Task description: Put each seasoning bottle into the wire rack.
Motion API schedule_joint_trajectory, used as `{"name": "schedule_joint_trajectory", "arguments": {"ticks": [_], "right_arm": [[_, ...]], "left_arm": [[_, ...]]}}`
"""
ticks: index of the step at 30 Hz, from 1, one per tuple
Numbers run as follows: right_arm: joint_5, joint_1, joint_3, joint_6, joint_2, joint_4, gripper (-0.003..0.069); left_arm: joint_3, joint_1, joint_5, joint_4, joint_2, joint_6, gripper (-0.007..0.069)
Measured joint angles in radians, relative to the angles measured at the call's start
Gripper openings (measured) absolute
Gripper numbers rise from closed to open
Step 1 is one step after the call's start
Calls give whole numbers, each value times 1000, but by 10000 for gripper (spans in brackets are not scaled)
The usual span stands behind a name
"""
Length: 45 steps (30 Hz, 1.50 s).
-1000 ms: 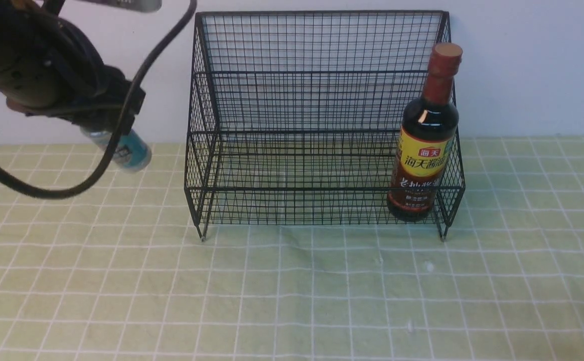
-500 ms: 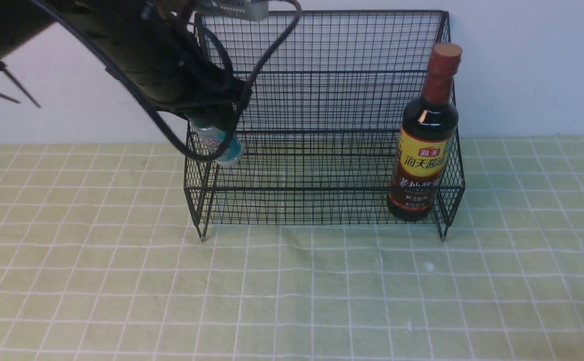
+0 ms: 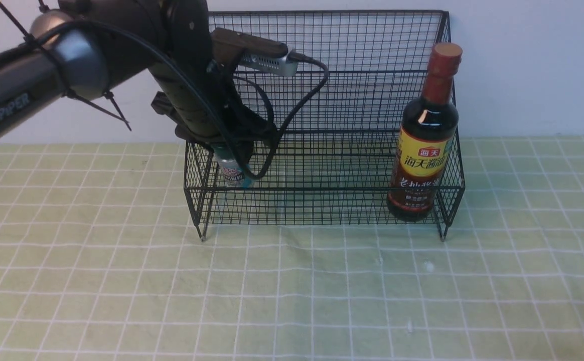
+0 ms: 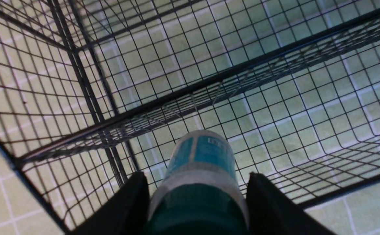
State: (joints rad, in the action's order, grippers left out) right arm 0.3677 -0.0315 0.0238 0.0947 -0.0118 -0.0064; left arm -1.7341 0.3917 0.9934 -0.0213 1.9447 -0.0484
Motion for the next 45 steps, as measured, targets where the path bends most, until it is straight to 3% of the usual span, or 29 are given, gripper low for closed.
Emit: {"name": "schedule_joint_trajectory", "arguments": {"ticks": [13,21,27,30,33,39,45], "right_arm": [[0,0,0,-1,0,0,-15],[0,0,0,-1,0,0,-15],[0,0,0,-1,0,0,-15],[0,0,0,-1,0,0,-15],[0,0,0,-1,0,0,-15],[0,0,0,-1,0,0,-15],[0,0,0,-2,0,0,-15]], "left_arm": [[0,0,-17,-5,73,0,354],[0,0,-39,-10,73,0,518],[-51,1,21,-36,69,0,539],[-134,2,101,-75,45,0,507],[-215,2,188,-128,-5,0,407],[-268,2,251,-187,-182,0,49],[-171,2,251,-157,-445,-10,-6]]}}
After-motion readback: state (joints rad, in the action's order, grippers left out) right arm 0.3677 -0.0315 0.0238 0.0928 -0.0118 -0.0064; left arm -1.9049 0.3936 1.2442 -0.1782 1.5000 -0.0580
